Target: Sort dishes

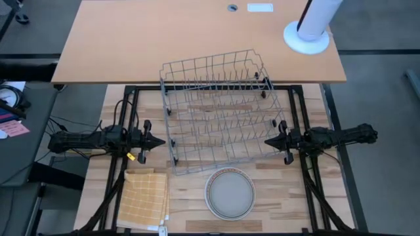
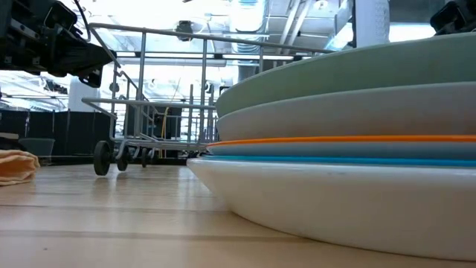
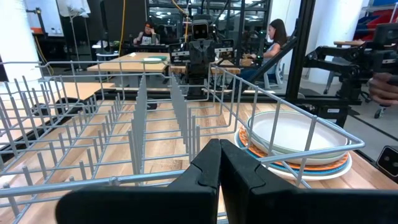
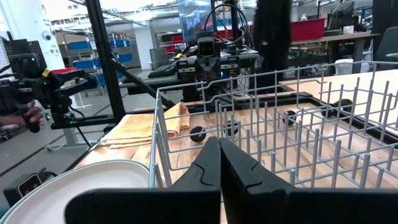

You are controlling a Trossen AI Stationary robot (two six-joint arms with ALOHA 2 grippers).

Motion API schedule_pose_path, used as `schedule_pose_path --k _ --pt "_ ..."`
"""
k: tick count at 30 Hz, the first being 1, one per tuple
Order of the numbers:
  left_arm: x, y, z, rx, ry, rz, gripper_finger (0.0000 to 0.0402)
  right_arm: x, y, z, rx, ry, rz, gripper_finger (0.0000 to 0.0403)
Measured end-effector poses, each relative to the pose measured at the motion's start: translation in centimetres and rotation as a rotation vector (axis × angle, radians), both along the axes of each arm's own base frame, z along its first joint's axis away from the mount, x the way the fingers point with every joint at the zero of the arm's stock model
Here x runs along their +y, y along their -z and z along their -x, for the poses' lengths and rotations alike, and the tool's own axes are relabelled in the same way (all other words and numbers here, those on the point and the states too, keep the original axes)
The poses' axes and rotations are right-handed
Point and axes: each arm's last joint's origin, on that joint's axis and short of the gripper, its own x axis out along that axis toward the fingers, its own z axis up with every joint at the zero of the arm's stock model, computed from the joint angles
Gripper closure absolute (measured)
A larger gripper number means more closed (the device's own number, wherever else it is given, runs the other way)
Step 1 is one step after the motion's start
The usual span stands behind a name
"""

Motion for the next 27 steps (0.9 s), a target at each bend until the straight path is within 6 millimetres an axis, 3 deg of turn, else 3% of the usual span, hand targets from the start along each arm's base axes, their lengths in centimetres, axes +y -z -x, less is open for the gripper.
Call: schedule_pose_path --k 6,11,15,22,27 --pt "0.0 0.0 0.0 0.0 0.0 -0.01 0.0401 -0.1 0.0 0.0 0.003 0.024 0.135 0.0403" --pt "0.0 -0.1 0.0 -0.006 -0.001 0.14 0.0401 -0.3 0.0 0.0 0.004 0.045 0.137 0.0403" --pt "0.2 -1.3 0.2 -0.038 -0.056 0.194 0.0402 -0.4 0.0 0.0 0.007 0.058 0.126 0.0403" --pt "0.3 -9.9 2.0 -0.208 -0.058 0.138 0.0402 -0.4 0.0 0.0 0.009 0.058 0.079 0.0403" --pt "0.4 -18.0 2.9 -0.218 -0.103 0.027 0.0402 -0.7 0.0 0.0 0.009 0.111 0.084 0.0403"
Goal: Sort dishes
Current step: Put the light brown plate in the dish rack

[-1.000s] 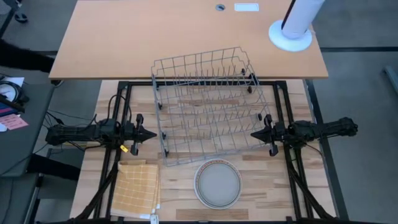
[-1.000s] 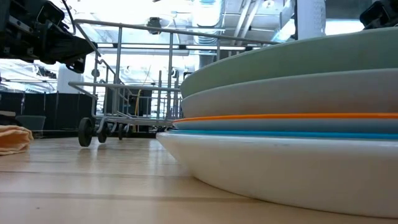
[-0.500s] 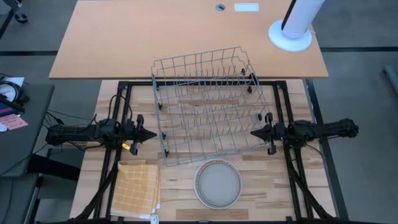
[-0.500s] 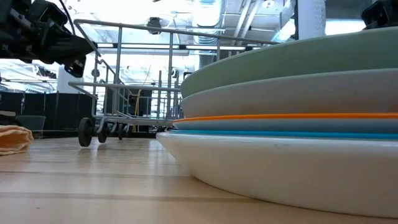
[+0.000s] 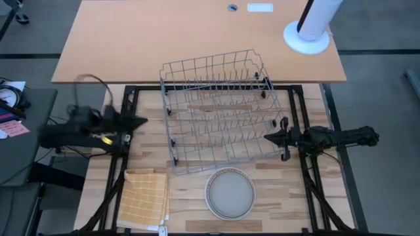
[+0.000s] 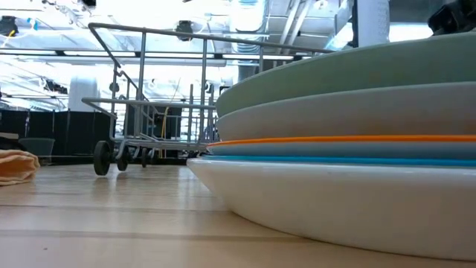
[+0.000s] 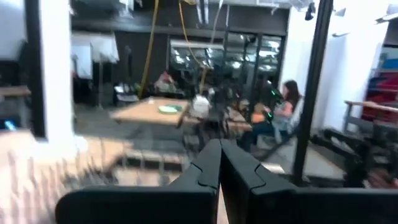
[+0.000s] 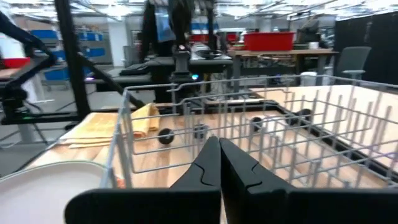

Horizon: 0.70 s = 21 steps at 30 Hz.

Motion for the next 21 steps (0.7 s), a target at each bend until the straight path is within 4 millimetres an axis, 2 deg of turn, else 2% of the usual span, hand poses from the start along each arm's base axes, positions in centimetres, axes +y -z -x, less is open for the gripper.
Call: schedule_pose_path --k 7,10,15,18,21 --pt "-0.1 -11.1 -1.1 -0.053 -0.001 -0.087 0.0401 -0.4 0.0 0.0 -0.007 0.042 -0.034 0.0403" --pt "-0.4 -14.3 -2.4 -0.046 0.093 -0.106 0.0401 -0.6 0.0 0.0 -0.013 0.057 -0.077 0.0403" --pt "-1.6 -16.4 -7.2 0.016 0.214 -0.144 0.0401 -0.7 0.0 0.0 -0.027 0.073 -0.159 0.0403" --pt "-3.1 -15.7 -10.7 0.092 0.262 -0.16 0.0402 -0.8 0.0 0.0 -0.035 0.074 -0.199 0.0403" --pt "-5.1 -13.8 -13.9 0.223 0.319 -0.093 0.0402 -0.7 0.0 0.0 -0.042 0.068 -0.278 0.0399"
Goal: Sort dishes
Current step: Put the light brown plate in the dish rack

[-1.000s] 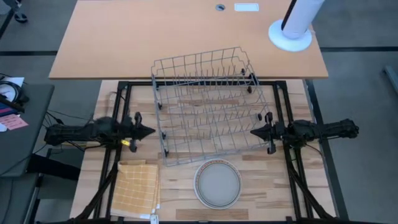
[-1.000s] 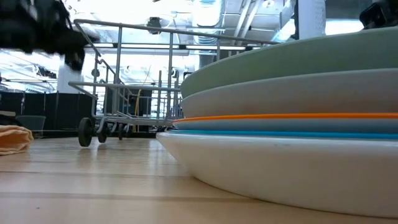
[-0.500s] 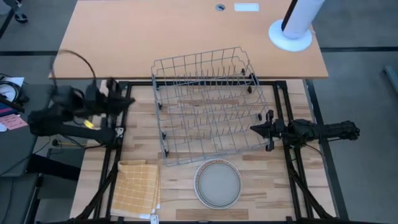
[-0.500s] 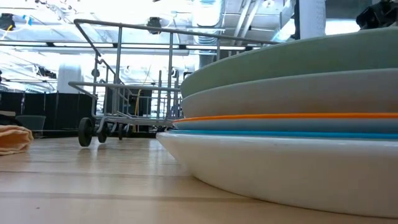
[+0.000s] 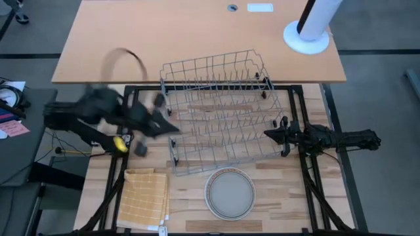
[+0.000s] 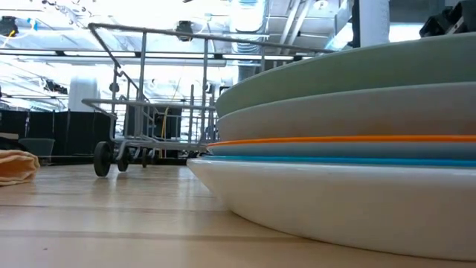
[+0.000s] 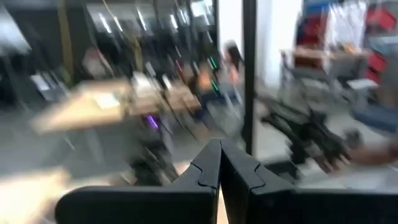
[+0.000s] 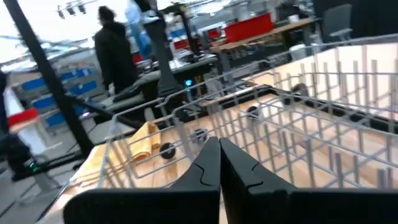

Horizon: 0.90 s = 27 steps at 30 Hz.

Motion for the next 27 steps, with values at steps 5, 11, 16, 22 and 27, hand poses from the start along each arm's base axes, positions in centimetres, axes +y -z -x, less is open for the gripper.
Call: schedule_pose_path --k 5,11,16,22,27 --pt "-5.4 3.4 -3.8 0.178 0.079 0.045 0.0402 0.5 0.0 0.0 -0.014 -0.055 -0.076 0.038" --pt "-11.8 7.2 -6.2 0.259 0.055 -0.038 0.0401 0.8 -1.0 0.2 -0.072 -0.062 -0.044 0.0365" --pt "-14.7 9.5 -6.9 0.322 0.006 -0.029 0.0402 0.6 -5.9 1.5 -0.209 -0.064 -0.019 0.0357" --pt "-16.3 10.5 -6.7 0.343 -0.046 0.004 0.0402 1.1 -11.9 2.0 -0.263 -0.147 -0.034 0.0354" --pt "-16.7 10.3 -6.3 0.329 -0.091 0.033 0.0402 3.2 -15.5 -0.6 -0.109 -0.284 -0.016 0.0354"
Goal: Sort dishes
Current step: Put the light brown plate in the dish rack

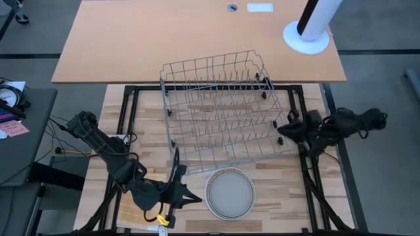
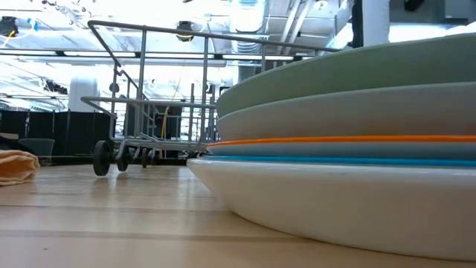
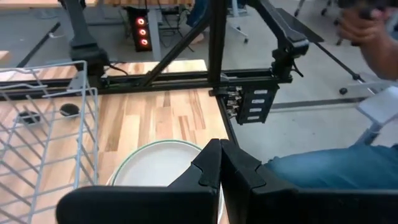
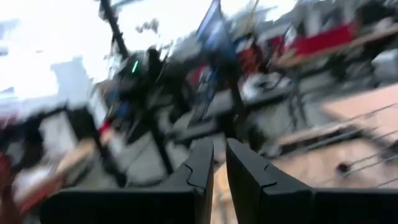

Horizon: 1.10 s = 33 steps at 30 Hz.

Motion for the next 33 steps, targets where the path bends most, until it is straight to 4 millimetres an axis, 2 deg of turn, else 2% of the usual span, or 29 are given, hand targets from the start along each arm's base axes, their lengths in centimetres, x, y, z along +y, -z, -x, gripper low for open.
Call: schedule_pose_path --k 4,7,12,18,26,33 --pt "-0.2 0.1 0.2 0.004 -0.007 0.005 0.0402 3.5 -0.4 -3.1 0.177 -0.148 0.077 0.0354" --pt "-0.4 0.1 0.4 0.013 -0.012 0.029 0.0402 6.6 1.3 -4.7 0.362 -0.23 0.091 0.0354" --pt "-0.5 0.6 0.5 0.022 -0.011 0.023 0.0402 10.7 4.9 -6.6 0.564 -0.175 0.022 0.0354" --pt "0.0 3.5 0.0 0.085 -0.049 0.014 0.0402 13.8 6.7 -9.1 0.703 -0.135 -0.061 0.0354" --pt "0.7 7.4 -0.9 0.148 -0.038 0.108 0.0402 16.5 7.6 -11.3 0.978 -0.072 0.086 0.0354" --pt "-1.8 10.9 -4.1 0.086 0.065 0.062 0.0402 18.2 6.5 -12.8 1.037 -0.057 0.148 0.0354"
